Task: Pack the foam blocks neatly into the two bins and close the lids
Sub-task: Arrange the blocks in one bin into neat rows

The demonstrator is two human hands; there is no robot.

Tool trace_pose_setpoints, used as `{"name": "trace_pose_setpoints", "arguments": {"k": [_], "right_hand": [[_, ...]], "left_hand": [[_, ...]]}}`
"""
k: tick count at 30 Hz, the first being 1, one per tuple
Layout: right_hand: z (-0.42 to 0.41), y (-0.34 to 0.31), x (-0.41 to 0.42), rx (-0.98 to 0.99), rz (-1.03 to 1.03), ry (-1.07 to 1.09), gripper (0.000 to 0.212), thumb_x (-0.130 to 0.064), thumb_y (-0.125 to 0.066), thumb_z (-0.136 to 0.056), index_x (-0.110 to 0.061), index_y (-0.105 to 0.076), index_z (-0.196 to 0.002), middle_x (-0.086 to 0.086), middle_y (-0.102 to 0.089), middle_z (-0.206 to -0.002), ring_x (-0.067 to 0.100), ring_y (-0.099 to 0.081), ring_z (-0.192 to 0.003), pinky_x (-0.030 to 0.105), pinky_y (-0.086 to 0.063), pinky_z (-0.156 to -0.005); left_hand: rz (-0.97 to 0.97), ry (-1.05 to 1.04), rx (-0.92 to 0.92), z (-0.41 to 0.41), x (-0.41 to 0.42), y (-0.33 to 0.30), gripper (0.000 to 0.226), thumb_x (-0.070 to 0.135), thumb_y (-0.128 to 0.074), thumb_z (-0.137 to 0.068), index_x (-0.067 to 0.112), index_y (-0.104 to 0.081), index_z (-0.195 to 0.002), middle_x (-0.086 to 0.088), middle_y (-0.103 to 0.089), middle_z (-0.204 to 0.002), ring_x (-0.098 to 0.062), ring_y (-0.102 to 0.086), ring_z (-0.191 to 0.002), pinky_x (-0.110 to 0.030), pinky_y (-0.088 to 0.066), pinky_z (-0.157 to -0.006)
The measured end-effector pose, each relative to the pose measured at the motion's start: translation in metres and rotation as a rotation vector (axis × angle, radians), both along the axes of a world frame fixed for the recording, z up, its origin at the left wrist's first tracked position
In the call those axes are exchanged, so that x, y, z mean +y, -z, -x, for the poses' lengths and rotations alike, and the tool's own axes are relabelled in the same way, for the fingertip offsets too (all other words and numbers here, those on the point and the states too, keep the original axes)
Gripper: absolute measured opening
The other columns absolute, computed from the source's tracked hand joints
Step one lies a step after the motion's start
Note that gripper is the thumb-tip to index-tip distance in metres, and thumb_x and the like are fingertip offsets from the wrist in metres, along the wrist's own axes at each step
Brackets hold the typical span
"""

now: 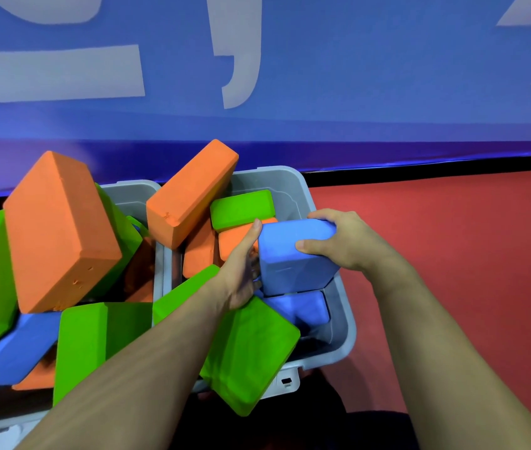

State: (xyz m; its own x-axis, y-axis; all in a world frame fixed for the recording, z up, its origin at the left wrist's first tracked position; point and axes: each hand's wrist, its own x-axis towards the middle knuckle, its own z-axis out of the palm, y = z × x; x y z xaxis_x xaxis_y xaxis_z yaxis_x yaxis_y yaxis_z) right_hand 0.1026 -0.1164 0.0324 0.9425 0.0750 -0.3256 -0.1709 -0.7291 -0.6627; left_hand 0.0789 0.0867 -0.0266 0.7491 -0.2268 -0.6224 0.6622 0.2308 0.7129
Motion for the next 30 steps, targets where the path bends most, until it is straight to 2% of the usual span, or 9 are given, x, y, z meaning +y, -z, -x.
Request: {"name": "trace_pose_setpoints", "arguments": {"k": [5, 10, 14, 17, 20, 22, 25, 28, 30], "right_hand": [[-0.002, 0.004, 0.011, -0.015, 0.024, 0.012, 0.074, -0.046, -0.086, -0.074, -0.027, -0.058, -0.140, 0.009, -0.049, -0.134, 0.024, -0.059, -0.110, 0.038, -0.050, -0.101], [-0.005, 0.016, 0.007, 0.045, 0.010, 0.003, 0.076, -0.050, -0.084, -0.074, -0.031, -0.056, -0.141, 0.009, -0.046, -0.139, 0.026, -0.058, -0.116, 0.041, -0.049, -0.104], [-0.002, 0.031, -0.003, 0.097, -0.068, 0.036, 0.090, -0.067, -0.078, -0.054, -0.036, -0.058, -0.136, 0.004, -0.048, -0.141, 0.021, -0.056, -0.122, 0.044, -0.049, -0.106], [-0.003, 0.055, -0.004, 0.115, -0.076, 0.043, 0.097, -0.071, -0.074, -0.050, -0.034, -0.057, -0.138, 0.007, -0.045, -0.145, 0.021, -0.052, -0.129, 0.043, -0.046, -0.110], [-0.001, 0.073, 0.009, 0.162, 0.021, -0.016, 0.082, -0.061, -0.077, -0.073, -0.035, -0.047, -0.145, 0.013, -0.032, -0.152, 0.024, -0.042, -0.138, 0.038, -0.037, -0.116], [0.003, 0.086, 0.016, 0.205, 0.151, -0.079, 0.073, -0.061, -0.063, -0.090, -0.040, -0.031, -0.152, 0.011, -0.018, -0.157, 0.027, -0.032, -0.145, 0.041, -0.027, -0.120], [0.005, 0.100, 0.017, 0.210, 0.363, -0.159, 0.073, -0.073, -0.041, -0.094, -0.045, -0.015, -0.156, 0.011, -0.010, -0.162, 0.026, -0.006, -0.154, 0.048, -0.011, -0.120], [0.000, 0.109, 0.018, 0.200, 0.480, -0.214, 0.076, -0.076, -0.029, -0.095, -0.042, -0.006, -0.158, 0.012, -0.001, -0.168, 0.028, 0.015, -0.155, 0.051, 0.001, -0.123], [-0.002, 0.114, 0.021, 0.185, 0.547, -0.252, 0.077, -0.077, -0.024, -0.095, -0.041, -0.002, -0.160, 0.009, 0.002, -0.169, 0.029, 0.021, -0.154, 0.051, 0.010, -0.123]], "left_hand": [[0.005, -0.029, -0.022, 0.000, 0.003, 0.006, 0.072, 0.080, -0.040, -0.088, 0.029, -0.070, -0.129, -0.002, -0.074, -0.123, -0.013, -0.070, -0.089, -0.029, -0.051, -0.077], [-0.039, -0.053, 0.004, 0.000, -0.002, 0.013, 0.077, 0.086, -0.050, -0.081, 0.030, -0.069, -0.130, -0.001, -0.071, -0.129, -0.021, -0.064, -0.119, -0.028, -0.050, -0.077], [-0.047, -0.013, 0.031, -0.001, -0.008, 0.017, 0.067, 0.077, -0.057, -0.082, 0.027, -0.071, -0.123, 0.005, -0.076, -0.114, -0.011, -0.070, -0.101, -0.028, -0.051, -0.079], [-0.081, -0.011, 0.059, -0.001, -0.013, 0.021, 0.089, 0.077, -0.070, -0.069, 0.026, -0.054, -0.141, 0.006, -0.069, -0.129, -0.011, -0.068, -0.108, -0.026, -0.053, -0.071], [-0.173, -0.098, 0.052, -0.008, -0.015, 0.051, 0.067, 0.057, -0.069, -0.086, 0.015, -0.053, -0.135, -0.006, -0.067, -0.130, -0.023, -0.068, -0.112, -0.031, -0.057, -0.073], [-0.264, -0.152, 0.077, -0.013, -0.014, 0.071, 0.073, 0.057, -0.076, -0.077, 0.004, -0.058, -0.124, -0.013, -0.070, -0.123, -0.027, -0.070, -0.104, -0.040, -0.059, -0.082], [-0.438, -0.135, 0.059, -0.017, -0.015, 0.077, 0.054, 0.043, -0.074, -0.089, -0.006, -0.065, -0.110, -0.016, -0.070, -0.108, -0.025, -0.064, -0.089, -0.034, -0.051, -0.073], [-0.613, -0.078, 0.070, -0.023, -0.015, 0.071, 0.062, 0.040, -0.074, -0.091, -0.012, -0.061, -0.122, -0.024, -0.066, -0.126, -0.038, -0.065, -0.112, -0.045, -0.055, -0.094], [-0.807, 0.093, 0.040, -0.032, -0.011, 0.063, 0.071, 0.047, -0.073, -0.090, -0.011, -0.058, -0.129, -0.023, -0.063, -0.132, -0.039, -0.062, -0.120, -0.042, -0.052, -0.100]]}}
